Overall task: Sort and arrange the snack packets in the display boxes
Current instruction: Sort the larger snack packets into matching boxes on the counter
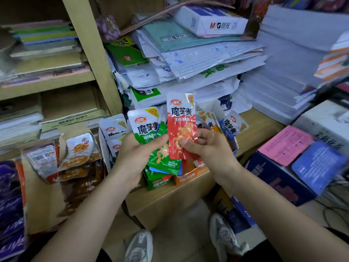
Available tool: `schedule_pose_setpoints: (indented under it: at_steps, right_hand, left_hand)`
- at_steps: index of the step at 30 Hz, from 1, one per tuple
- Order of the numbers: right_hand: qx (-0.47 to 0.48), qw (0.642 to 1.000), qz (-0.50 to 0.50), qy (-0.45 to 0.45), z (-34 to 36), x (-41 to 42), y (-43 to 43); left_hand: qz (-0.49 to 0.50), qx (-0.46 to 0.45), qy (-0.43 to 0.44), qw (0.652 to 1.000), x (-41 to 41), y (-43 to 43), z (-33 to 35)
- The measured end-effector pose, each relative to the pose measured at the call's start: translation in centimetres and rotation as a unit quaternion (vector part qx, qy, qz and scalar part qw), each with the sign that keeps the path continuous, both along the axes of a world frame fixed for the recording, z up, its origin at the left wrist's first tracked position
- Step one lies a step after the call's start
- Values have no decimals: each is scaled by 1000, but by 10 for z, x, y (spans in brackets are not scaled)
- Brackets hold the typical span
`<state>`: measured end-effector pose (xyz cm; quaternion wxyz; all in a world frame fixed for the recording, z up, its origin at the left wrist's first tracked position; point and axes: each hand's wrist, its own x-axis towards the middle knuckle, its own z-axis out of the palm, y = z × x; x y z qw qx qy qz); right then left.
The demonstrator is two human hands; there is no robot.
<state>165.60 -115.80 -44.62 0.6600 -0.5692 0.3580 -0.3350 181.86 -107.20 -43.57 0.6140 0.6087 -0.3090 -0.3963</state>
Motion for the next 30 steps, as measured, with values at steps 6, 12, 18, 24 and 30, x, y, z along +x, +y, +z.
schedule_pose_setpoints:
  at_steps: [6, 12, 18, 24, 30]
  right_hand:
    - [-32, 988, -148, -13, 13, -25, -31]
    - [-248, 933, -235, 113, -5, -44, -57]
    - [-315, 892, -137, 294, -17, -35, -54]
    - [-291, 916, -169, 220, -10, -46, -42]
    - [-114, 993, -12, 34, -5, -18, -6]
  left_hand:
    - [79, -22, 6, 997, -4, -16, -2]
    - [164, -40, -3, 986, 2, -27, -7]
    - [150, -48, -12, 987, 0, -31, -9]
    - [93, -47, -23, 994, -2, -27, -12]
    - [54, -65, -21, 996, -23, -24, -10]
